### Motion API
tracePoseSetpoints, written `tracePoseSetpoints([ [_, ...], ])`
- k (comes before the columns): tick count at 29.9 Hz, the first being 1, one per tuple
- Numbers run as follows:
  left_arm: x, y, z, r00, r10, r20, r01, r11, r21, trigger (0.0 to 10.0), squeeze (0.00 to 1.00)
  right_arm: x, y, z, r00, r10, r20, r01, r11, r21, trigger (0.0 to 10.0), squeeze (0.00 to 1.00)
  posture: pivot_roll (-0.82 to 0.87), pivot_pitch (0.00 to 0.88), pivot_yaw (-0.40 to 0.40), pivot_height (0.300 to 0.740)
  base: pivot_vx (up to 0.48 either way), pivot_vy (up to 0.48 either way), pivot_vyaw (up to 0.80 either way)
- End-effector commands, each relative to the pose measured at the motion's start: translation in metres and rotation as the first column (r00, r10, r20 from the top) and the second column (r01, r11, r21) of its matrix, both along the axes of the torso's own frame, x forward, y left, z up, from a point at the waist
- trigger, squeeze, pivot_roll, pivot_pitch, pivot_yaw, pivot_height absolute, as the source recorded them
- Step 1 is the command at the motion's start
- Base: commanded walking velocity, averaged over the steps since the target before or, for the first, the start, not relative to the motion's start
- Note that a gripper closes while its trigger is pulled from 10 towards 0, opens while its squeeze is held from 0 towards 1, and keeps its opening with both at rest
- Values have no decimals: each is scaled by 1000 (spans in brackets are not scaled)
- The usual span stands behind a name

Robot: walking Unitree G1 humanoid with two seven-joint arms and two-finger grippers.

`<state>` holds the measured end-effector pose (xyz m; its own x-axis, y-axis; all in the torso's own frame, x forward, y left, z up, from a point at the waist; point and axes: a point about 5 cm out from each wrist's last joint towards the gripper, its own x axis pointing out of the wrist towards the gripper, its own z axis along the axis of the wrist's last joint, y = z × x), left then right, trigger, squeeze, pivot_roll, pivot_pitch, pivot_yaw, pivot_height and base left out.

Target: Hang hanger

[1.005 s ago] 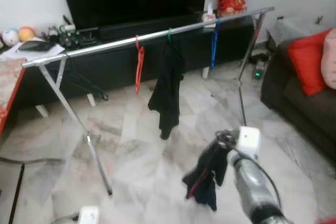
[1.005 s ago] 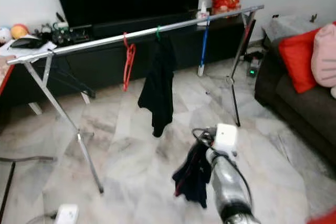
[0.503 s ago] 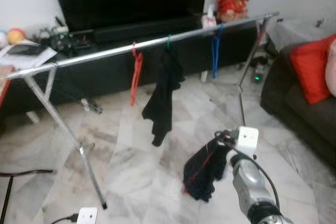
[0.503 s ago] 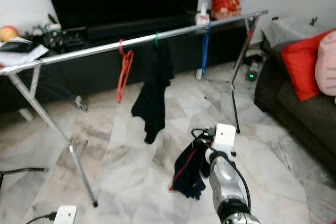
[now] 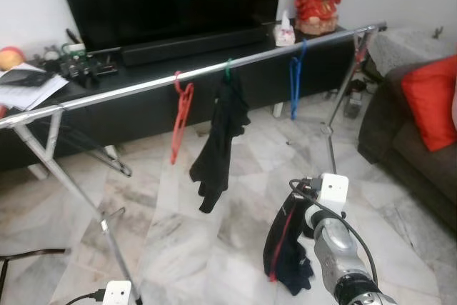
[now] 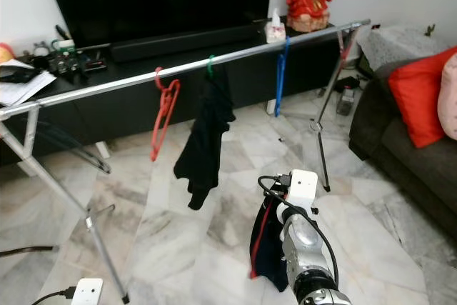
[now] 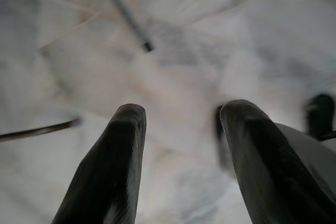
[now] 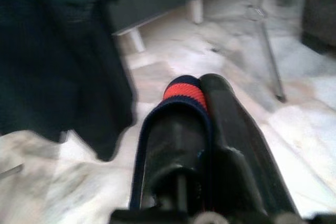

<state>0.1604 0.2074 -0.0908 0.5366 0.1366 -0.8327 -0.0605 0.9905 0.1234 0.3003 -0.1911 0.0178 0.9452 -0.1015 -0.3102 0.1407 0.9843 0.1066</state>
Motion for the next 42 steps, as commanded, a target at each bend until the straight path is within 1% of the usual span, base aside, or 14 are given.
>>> tracePoseSetpoints([
  [1,-6,9,-1,1000,10,-21,-10,1000,21,10000,0,8,6,10,999,12,50,-12,1000,9,10000,0,-25,0,2,740,315,0,0],
  [12,-5,8,-1,1000,-12,-14,12,1000,20,10000,0,8,7,9,999,16,49,-16,1000,9,10000,0,-24,0,3,740,116,0,0],
  [16,-2,8,1,999,-51,10,50,998,40,10000,0,8,9,8,999,21,46,-21,1000,8,10000,0,-22,0,1,740,0,0,0],
  [18,-1,9,2,997,-78,18,76,995,70,10000,0,8,9,8,999,21,46,-21,1000,9,10000,0,-23,0,2,740,0,0,0],
  [20,0,9,3,997,-68,40,64,995,78,10000,0,8,8,8,999,21,47,-21,1000,9,10000,0,-20,0,0,740,0,0,0],
  [22,3,9,6,993,-87,76,79,991,106,10000,0,7,9,8,999,23,44,-23,1000,10,10000,0,-13,0,-4,740,0,0,0],
  [29,8,8,10,983,-107,149,89,988,126,10000,0,6,11,4,999,34,27,-34,999,7,10000,0,-5,0,-9,740,0,0,0],
  [31,11,7,13,974,-124,189,101,987,128,10000,0,6,10,5,999,29,32,-29,1000,10,10000,0,-5,0,-9,740,0,0,0],
  [35,14,5,15,962,-154,226,126,983,135,10000,0,5,8,5,999,28,30,-28,1000,6,10000,0,-7,0,-11,740,0,0,0],
  [36,20,8,20,951,-160,265,123,981,153,10000,0,5,7,4,999,24,27,-25,1000,6,10000,0,-3,0,-14,740,0,0,0],
  [37,32,16,33,917,-179,355,123,977,176,10000,0,5,6,4,999,24,24,-24,1000,5,10000,0,-3,0,-14,740,0,0,0],
  [38,35,17,36,907,-185,378,123,976,181,10000,0,5,6,4,999,24,24,-24,1000,5,10000,0,-3,0,-14,740,0,0,0],
  [40,40,20,45,871,-191,452,117,976,185,10000,0,4,7,3,999,28,21,-28,1000,4,10000,0,3,0,-17,740,0,0,0],
  [42,40,23,52,847,-182,500,115,980,163,10000,0,4,9,2,999,36,17,-36,999,4,10000,0,7,0,-18,740,0,0,0],
])
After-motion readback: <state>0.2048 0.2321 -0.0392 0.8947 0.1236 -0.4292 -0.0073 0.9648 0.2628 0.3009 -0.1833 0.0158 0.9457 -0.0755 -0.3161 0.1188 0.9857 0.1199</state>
